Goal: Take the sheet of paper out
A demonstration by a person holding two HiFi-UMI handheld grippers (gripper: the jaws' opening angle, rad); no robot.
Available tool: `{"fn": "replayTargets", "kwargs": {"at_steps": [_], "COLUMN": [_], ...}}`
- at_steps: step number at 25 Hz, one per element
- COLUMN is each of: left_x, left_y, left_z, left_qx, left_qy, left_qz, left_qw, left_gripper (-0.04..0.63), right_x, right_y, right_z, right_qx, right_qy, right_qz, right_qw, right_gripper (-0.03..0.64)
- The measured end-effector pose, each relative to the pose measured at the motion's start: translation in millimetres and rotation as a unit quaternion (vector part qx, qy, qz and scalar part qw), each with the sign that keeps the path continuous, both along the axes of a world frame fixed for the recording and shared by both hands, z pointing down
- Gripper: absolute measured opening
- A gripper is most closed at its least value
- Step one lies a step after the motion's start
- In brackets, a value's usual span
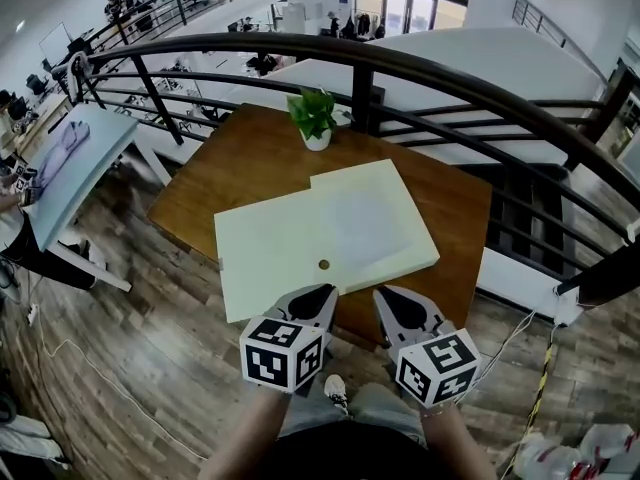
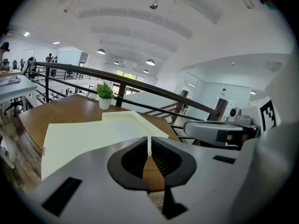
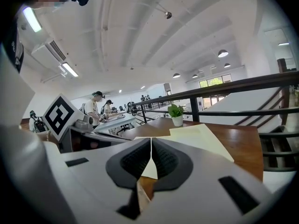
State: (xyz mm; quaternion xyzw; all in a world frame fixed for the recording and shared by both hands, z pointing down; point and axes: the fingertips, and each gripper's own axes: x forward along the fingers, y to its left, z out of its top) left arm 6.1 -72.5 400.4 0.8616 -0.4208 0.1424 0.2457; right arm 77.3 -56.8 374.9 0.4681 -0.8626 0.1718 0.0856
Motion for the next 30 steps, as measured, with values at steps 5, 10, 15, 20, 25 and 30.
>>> {"fn": "replayTargets", "kwargs": {"at_steps": [5, 10, 15, 20, 25, 30], "left_x": [-3, -2, 0, 5, 7, 13], "left_y": [-13, -23, -40, -67, -99, -120], "left_z": [23, 34, 42, 54, 68, 82], "left_qx": [-0.023, -0.038, -0.052, -0.066, -0.079, -0.099], "left_qy": [0.002, 0.002, 0.005, 0.002, -0.011, -0.022], "left_qz": [-0.004, -0.004, -0.006, -0.007, -0.015, -0.015], "left_qw": [0.9997, 0.9993, 0.9986, 0.9978, 0.9967, 0.9947], "left_gripper": [0.035, 0.035, 0.034, 0.034, 0.035, 0.035], "right_x": [2, 8, 8, 9, 19, 29], "right_y": [-13, -26, -46, -71, -102, -126], "right_z": [18, 28, 40, 48, 62, 71], "right_qx": [-0.017, -0.029, -0.049, -0.061, -0.076, -0.09], "right_qy": [0.002, 0.0, 0.0, 0.0, 0.003, -0.002], "right_qz": [0.003, 0.009, 0.001, -0.01, -0.012, -0.014], "right_qw": [1.0, 1.0, 0.999, 0.998, 0.997, 0.996], "right_gripper": [0.029, 0.029, 0.03, 0.03, 0.029, 0.029]}}
